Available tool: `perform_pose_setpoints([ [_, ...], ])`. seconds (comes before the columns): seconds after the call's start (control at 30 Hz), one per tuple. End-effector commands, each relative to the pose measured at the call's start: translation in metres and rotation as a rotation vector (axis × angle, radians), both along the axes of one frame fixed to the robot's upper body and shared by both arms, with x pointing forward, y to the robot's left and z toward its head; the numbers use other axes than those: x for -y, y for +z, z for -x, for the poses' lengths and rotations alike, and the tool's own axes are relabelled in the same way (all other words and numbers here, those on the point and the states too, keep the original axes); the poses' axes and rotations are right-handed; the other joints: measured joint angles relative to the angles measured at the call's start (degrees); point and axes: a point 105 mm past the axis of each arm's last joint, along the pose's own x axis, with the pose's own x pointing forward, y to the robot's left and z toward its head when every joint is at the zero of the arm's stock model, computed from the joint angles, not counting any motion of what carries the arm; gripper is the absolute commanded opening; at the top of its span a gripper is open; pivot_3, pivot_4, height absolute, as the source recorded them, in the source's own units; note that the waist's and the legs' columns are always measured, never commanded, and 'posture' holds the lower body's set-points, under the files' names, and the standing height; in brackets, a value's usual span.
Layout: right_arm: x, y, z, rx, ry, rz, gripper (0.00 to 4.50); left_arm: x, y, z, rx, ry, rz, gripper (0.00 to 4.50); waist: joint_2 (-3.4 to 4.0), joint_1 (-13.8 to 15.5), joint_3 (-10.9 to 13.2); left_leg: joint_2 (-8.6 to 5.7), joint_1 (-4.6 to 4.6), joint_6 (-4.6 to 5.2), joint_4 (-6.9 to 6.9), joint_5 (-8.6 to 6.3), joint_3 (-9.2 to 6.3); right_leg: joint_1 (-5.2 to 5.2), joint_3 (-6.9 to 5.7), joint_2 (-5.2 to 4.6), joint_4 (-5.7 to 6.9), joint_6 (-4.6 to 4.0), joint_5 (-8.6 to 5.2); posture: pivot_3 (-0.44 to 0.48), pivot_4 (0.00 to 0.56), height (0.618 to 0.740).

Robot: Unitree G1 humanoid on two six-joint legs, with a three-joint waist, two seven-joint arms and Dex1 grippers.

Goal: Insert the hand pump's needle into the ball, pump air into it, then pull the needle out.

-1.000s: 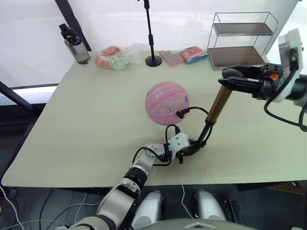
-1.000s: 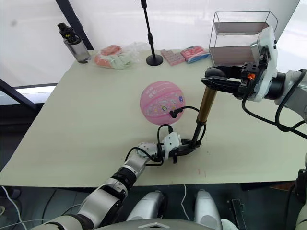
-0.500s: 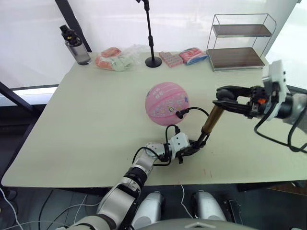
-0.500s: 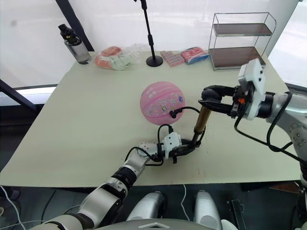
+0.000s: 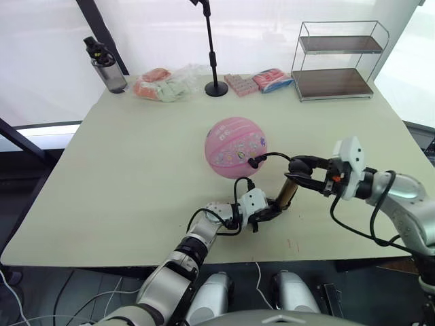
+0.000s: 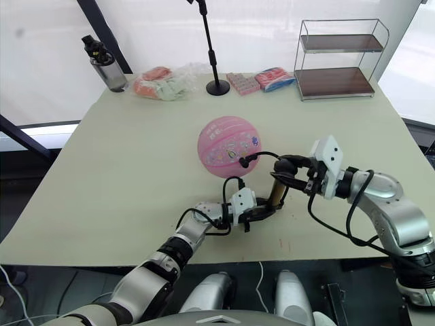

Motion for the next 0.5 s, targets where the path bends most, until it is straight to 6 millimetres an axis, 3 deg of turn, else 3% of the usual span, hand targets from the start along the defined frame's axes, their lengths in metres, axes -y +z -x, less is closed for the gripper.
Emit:
perform_pose_setpoints([
  [0.03, -0.002, -0.023, 0.004, -0.076, 0.0, 0.039, 1.69, -0.01, -0.034, 0.021, -0.104, -0.025, -0.093, 1.07, 0.01, 0.0, 0.0, 0.01, 0.0, 0.0, 0.0, 0.0, -0.02, 0.0, -0.01, 0.02, 0.0, 0.01, -0.01, 0.0, 0.15, 0.74],
  [0.17, 0.001, 0.017, -0.003, 0.005, 0.002, -0.008, 1.69, -0.01, -0.035, 0.021, -0.109, -0.021, -0.091, 1.07, 0.01, 0.0, 0.0, 0.01, 0.0, 0.0, 0.0, 0.0, -0.01, 0.0, 0.0, 0.02, 0.0, 0.03, -0.02, 0.0, 0.15, 0.74],
  [0.5, 0.013, 0.091, -0.008, 0.101, 0.007, -0.051, 1.69, -0.008, -0.034, 0.021, -0.114, -0.022, -0.085, 1.07, 0.05, 0.2, 0.2, -0.03, -0.13, 0.0, 0.01, 0.0, -0.06, -0.07, -0.06, -0.05, -0.02, -0.02, 0.01, 0.0, 0.15, 0.74],
])
